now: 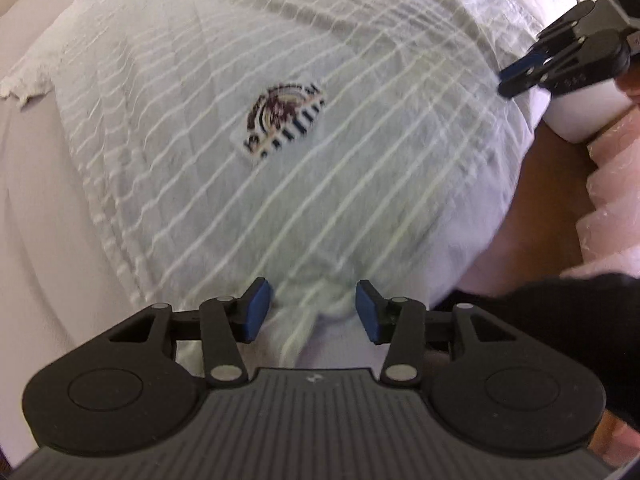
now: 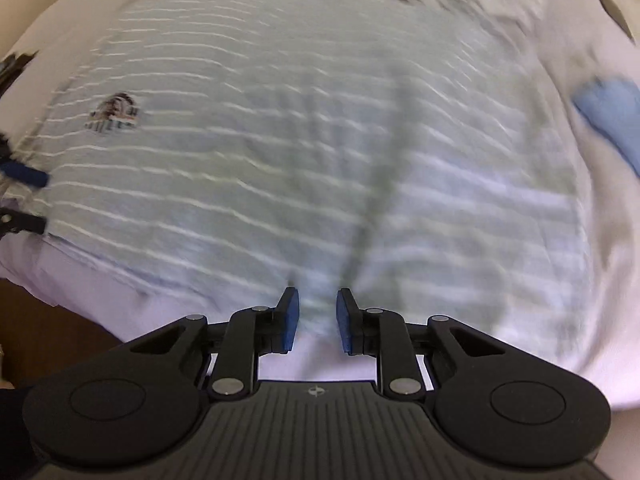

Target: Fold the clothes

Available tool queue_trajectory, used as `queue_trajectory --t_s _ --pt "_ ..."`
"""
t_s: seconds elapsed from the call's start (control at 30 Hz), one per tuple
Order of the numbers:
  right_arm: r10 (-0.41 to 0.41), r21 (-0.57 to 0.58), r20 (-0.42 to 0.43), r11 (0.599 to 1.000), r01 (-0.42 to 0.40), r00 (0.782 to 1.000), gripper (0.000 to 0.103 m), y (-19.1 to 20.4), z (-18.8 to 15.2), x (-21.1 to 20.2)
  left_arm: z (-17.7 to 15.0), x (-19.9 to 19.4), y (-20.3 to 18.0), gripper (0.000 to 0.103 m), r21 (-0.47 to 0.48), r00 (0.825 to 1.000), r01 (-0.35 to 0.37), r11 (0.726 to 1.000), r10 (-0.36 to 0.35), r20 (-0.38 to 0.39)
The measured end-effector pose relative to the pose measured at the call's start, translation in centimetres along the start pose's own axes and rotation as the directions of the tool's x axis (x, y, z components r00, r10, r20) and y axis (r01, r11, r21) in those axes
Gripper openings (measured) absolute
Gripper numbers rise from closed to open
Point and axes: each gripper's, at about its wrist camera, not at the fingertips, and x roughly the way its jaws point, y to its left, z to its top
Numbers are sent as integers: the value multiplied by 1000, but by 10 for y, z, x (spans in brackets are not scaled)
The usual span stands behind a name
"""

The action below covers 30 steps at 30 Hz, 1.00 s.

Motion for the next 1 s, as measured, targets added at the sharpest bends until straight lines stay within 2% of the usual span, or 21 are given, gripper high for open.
queue_trajectory --t_s 0.07,0.13,0.3,0.4,0.53,0.6,0.63,0.67,0.8,0.93,1.0 --pt "-7 17 4 1000 7 1000 22 -7 1 -11 0 -12 -1 42 16 1000 -14 1000 14 -8" --pt "-9 41 19 999 8 1000 23 -15 6 -19 6 -23 0 42 7 999 -35 999 35 16" --pt "-15 101 55 995 9 998 41 -35 18 -41 33 -33 8 45 -54 994 -96 994 99 51" --pt "-19 137 76 990 9 997 42 -47 25 -53 42 -36 13 46 -61 989 -141 988 143 23" --pt "-27 185 105 983 7 994 44 -63 34 -70 45 -58 25 50 -148 983 -173 974 180 36" --pt "-31 209 119 978 5 992 57 -71 39 -79 48 -72 31 57 -186 979 -183 965 196 53" --pt "-33 221 126 975 4 991 59 -74 42 -84 47 -79 34 60 -203 977 -186 961 203 66" --pt "-33 231 141 973 0 989 60 -67 45 -91 47 -85 38 64 -217 975 -184 959 206 80" --pt "-37 273 199 962 -19 979 61 -39 59 -120 51 -87 64 65 -240 973 -175 955 205 106" --pt "-48 298 215 954 -19 975 64 -1 53 -135 62 -63 106 64 -229 972 -170 958 201 121" --pt "-86 319 209 948 15 974 65 21 45 -138 70 -43 127 64 -213 973 -146 966 180 148"
